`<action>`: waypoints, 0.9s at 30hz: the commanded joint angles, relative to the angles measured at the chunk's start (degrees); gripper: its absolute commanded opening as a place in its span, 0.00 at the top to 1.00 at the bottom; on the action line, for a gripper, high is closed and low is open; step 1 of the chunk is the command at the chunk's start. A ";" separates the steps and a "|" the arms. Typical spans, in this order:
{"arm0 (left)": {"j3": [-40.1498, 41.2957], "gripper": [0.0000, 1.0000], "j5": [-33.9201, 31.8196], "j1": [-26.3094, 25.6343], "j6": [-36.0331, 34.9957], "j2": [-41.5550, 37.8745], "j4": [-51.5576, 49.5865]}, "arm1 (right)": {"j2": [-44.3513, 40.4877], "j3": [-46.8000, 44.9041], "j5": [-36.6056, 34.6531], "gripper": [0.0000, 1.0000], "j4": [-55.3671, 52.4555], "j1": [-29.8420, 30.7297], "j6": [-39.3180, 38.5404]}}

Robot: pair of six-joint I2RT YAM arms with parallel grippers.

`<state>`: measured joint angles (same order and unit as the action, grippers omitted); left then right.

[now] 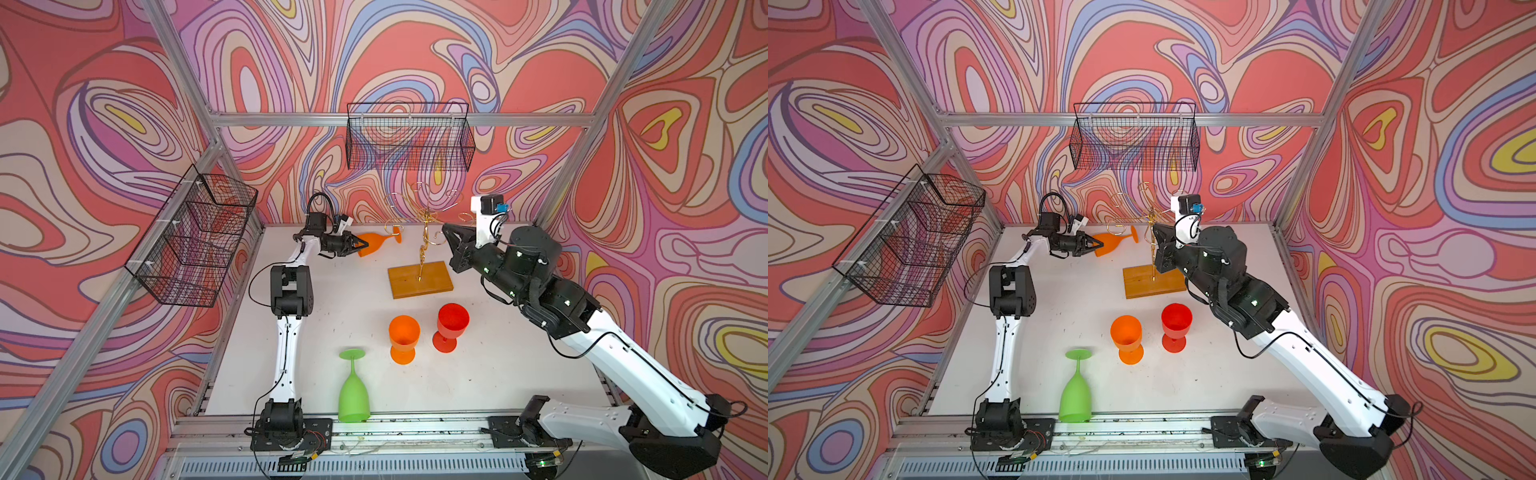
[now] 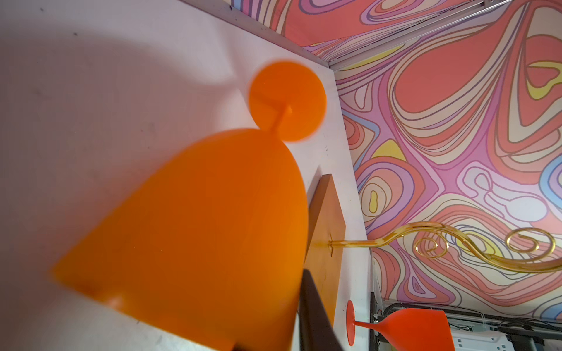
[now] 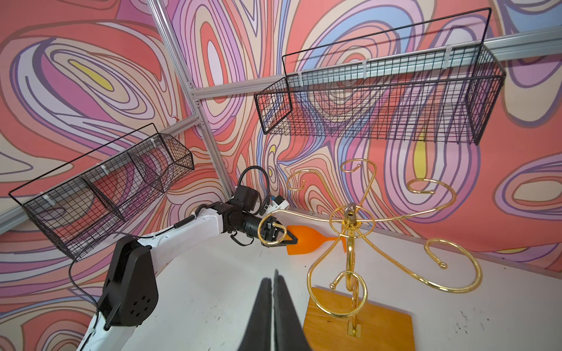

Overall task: Take the wine glass off the wine glass rack
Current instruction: Pick up the wine glass from the top-center of the table.

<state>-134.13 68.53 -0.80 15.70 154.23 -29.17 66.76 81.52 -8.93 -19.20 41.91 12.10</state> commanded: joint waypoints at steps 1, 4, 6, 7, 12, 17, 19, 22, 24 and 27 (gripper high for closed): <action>1.32 1.00 -0.33 0.01 1.95 -1.31 1.52 | -0.84 -0.66 0.48 1.00 0.66 -0.43 0.32; 2.71 1.00 0.10 0.03 2.48 -1.99 3.03 | -0.67 -0.48 0.53 1.00 0.57 -0.60 0.29; 4.30 1.00 0.28 0.01 3.34 -2.69 4.79 | -0.67 -0.48 0.69 1.00 0.57 -0.69 0.21; 4.80 1.00 0.28 0.01 3.54 -3.01 5.30 | -0.67 -0.48 0.70 1.00 0.57 -0.71 0.30; 5.61 1.00 0.30 0.09 3.05 -4.55 5.09 | -0.80 -0.82 0.90 1.00 0.74 -0.78 0.45; 6.55 1.00 -1.12 0.07 0.14 -8.70 2.03 | -1.20 -1.27 0.95 1.00 1.02 -0.87 0.32; 7.52 1.00 -1.97 0.09 -1.46 -11.22 0.48 | -1.35 -1.40 0.94 1.00 1.17 -0.95 0.25; 9.04 1.00 -5.06 0.09 -5.02 -15.25 -3.44 | -1.63 -1.83 1.15 1.00 1.53 -1.06 0.14; 8.72 1.00 -8.33 0.09 -8.52 -17.55 -8.66 | -1.88 -2.14 1.30 1.00 1.70 -1.12 0.12; 8.82 1.00 -10.38 0.09 -12.10 -20.78 -14.24 | -2.29 -2.50 1.59 1.00 1.97 -1.21 0.00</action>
<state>-125.21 61.54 -0.82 9.89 137.73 -35.18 65.73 79.88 -7.99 -18.46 41.15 12.10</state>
